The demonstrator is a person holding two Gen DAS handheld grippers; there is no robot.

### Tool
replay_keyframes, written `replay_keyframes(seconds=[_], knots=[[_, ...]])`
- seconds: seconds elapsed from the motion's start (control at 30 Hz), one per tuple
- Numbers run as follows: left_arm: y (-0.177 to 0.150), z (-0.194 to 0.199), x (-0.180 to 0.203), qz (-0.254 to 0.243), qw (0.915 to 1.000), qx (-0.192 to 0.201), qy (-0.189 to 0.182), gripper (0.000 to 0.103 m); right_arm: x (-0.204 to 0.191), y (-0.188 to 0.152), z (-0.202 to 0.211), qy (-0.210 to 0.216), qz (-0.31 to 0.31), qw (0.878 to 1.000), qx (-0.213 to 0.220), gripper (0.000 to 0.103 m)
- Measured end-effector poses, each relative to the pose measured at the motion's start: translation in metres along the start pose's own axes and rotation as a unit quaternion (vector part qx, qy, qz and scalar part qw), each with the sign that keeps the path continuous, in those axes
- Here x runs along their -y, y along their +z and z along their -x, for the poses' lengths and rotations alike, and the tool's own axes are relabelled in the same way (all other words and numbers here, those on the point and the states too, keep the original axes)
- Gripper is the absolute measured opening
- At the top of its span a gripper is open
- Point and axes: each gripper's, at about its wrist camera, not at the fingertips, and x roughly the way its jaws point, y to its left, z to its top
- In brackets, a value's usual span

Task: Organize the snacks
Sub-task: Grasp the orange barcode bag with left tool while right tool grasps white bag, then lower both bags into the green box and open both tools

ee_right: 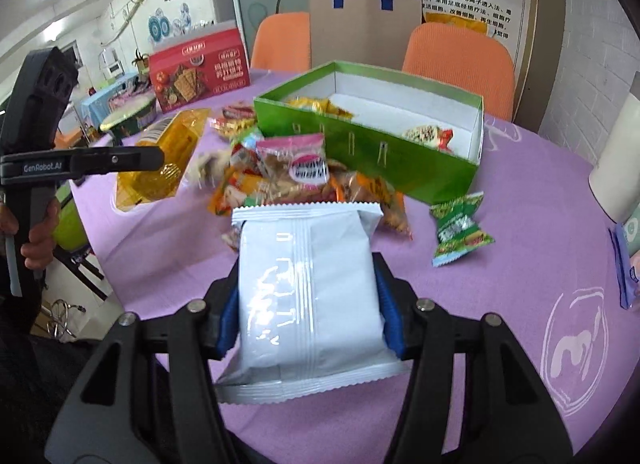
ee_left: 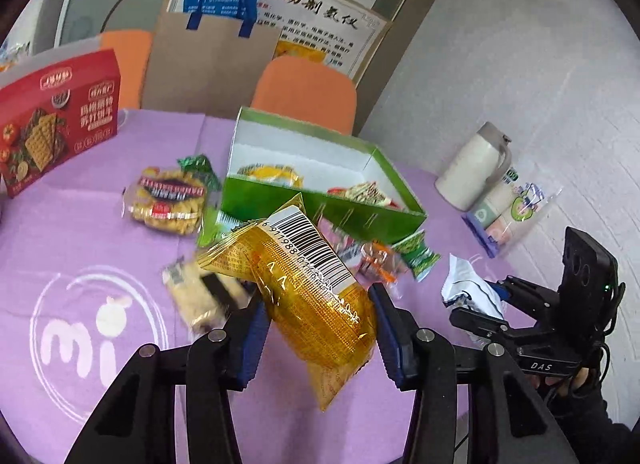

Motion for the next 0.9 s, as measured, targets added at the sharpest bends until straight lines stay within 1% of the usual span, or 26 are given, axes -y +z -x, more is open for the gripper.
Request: replay_keyframes(seconds=[0.07,0.13,0.2,0.3,0.37,0.47,0.63,0.67,0.7,0.73,0.77,0.83,0.87,0.9], knots=[[0.022,0.001,0.007,-0.015,0.9996,0.025,0.001,0.049,0.004,0.019,0.002,-0.008,-0.005,1.0,0.027,0.058],[0.044,-0.006,0.011,-0.029,0.9988,0.039,0.002,0.049,0.011,0.036,-0.003,-0.017,-0.012,0.999,0.047,0.058],[0.064,-0.024,0.014,-0.03,0.9989,0.035,-0.01,0.049,0.021,0.054,-0.015,-0.024,-0.029,0.998,0.057,0.058],[0.091,-0.056,0.013,-0.029,0.9991,0.03,-0.006,0.049,0.037,0.078,-0.039,-0.046,-0.047,0.996,0.063,0.059],[0.106,-0.078,0.014,-0.036,0.9991,0.023,0.005,0.05,0.049,0.091,-0.054,-0.061,-0.057,0.995,0.062,0.058],[0.12,-0.11,0.009,-0.037,0.999,0.009,0.023,0.05,0.071,0.107,-0.082,-0.066,-0.084,0.993,0.044,0.058],[0.127,-0.148,-0.009,-0.023,0.9988,-0.01,0.042,0.051,0.084,0.115,-0.115,-0.078,-0.094,0.992,0.014,0.059],[0.127,-0.151,-0.012,-0.022,0.9988,-0.009,0.043,0.058,0.083,0.114,-0.117,-0.077,-0.095,0.992,0.011,0.059],[0.127,-0.155,-0.015,-0.021,0.999,-0.009,0.038,0.074,0.084,0.114,-0.121,-0.074,-0.095,0.993,0.008,0.059],[0.126,-0.157,-0.017,-0.02,0.999,-0.012,0.039,0.083,0.083,0.114,-0.123,-0.071,-0.092,0.993,0.006,0.061],[0.125,-0.157,-0.017,-0.02,0.9987,-0.011,0.046,0.093,0.083,0.115,-0.125,-0.07,-0.087,0.994,0.005,0.065],[0.122,-0.155,-0.017,-0.027,0.9972,-0.001,0.07,0.096,0.08,0.115,-0.127,-0.079,-0.077,0.994,0.004,0.097],[0.121,-0.155,-0.017,-0.034,0.9964,0.0,0.078,0.097,0.079,0.114,-0.126,-0.083,-0.074,0.994,0.007,0.1],[0.12,-0.154,-0.017,-0.038,0.9959,0.0,0.082,0.098,0.078,0.112,-0.123,-0.084,-0.071,0.994,0.011,0.101]])
